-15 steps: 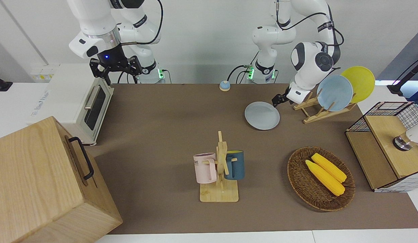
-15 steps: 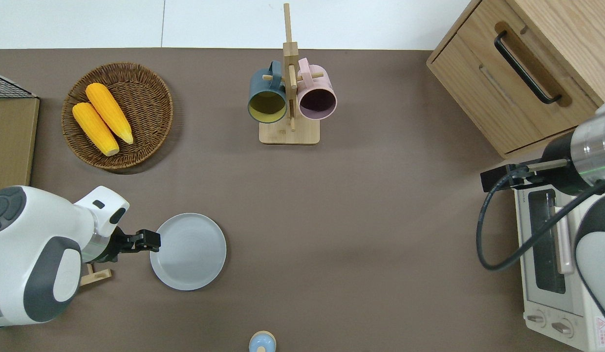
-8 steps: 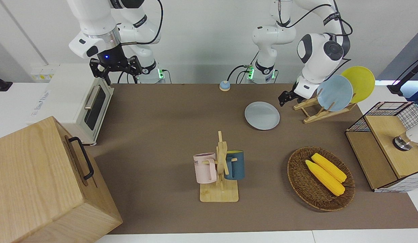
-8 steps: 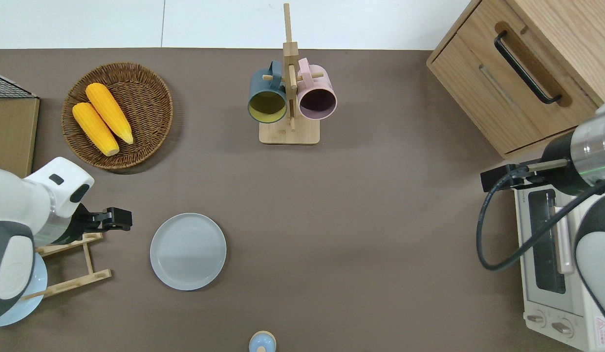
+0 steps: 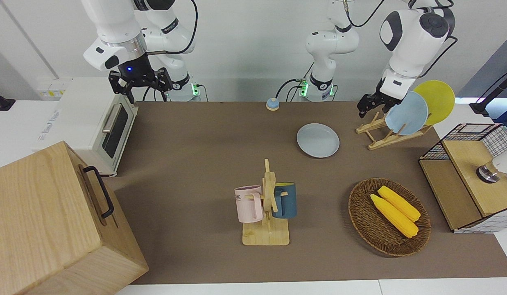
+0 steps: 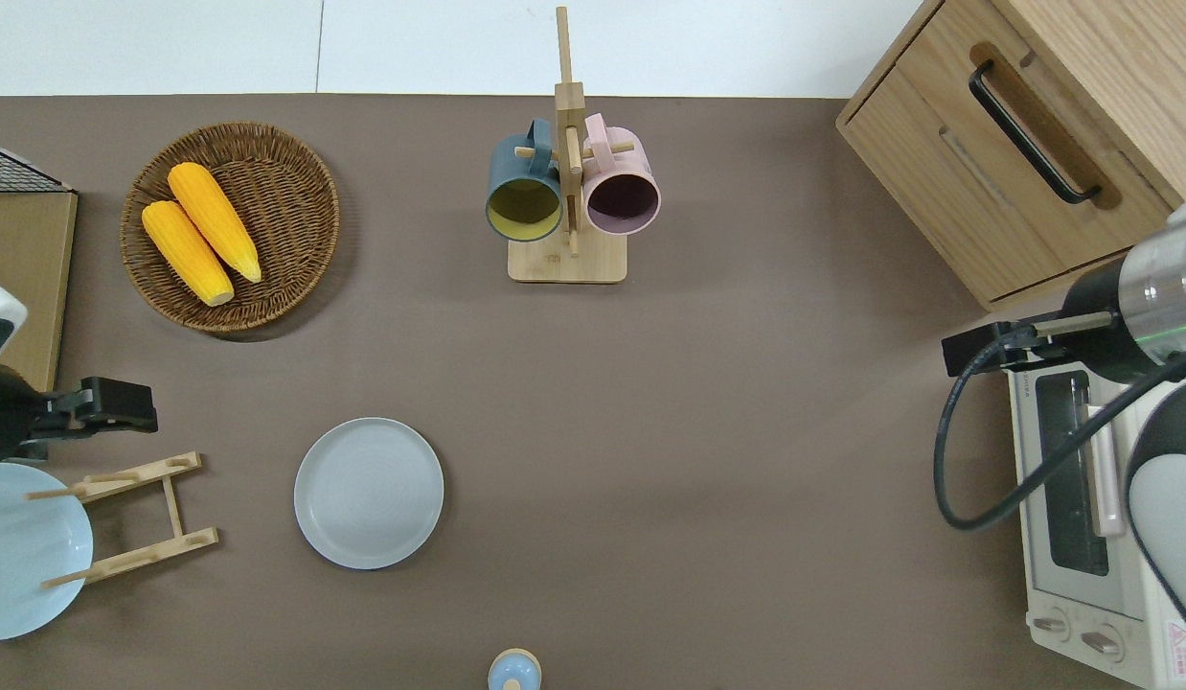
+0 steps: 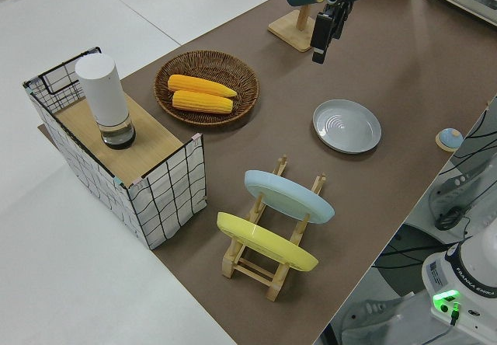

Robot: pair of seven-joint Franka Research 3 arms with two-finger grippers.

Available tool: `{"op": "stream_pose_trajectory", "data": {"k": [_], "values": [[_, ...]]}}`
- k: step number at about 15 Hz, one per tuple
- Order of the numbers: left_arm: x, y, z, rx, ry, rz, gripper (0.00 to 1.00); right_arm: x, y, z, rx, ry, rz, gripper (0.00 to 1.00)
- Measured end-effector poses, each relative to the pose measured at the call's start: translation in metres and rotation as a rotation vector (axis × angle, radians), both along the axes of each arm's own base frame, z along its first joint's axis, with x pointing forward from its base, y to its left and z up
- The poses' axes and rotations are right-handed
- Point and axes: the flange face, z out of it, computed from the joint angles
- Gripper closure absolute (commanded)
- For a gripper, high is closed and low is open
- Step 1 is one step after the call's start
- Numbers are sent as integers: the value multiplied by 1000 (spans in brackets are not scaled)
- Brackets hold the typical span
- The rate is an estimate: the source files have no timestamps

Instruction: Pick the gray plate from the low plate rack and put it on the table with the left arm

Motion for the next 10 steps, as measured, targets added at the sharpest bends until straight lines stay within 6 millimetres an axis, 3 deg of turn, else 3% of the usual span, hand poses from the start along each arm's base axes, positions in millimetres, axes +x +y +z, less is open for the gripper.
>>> {"op": "stream_pose_trajectory", "data": {"k": [5,10], "values": [[1,3,37,-4,-4,4,9,0,0,0,0,0,0,17],[10,-7,26,-3,19,-15,7,0,0,0,0,0,0,17]]}}
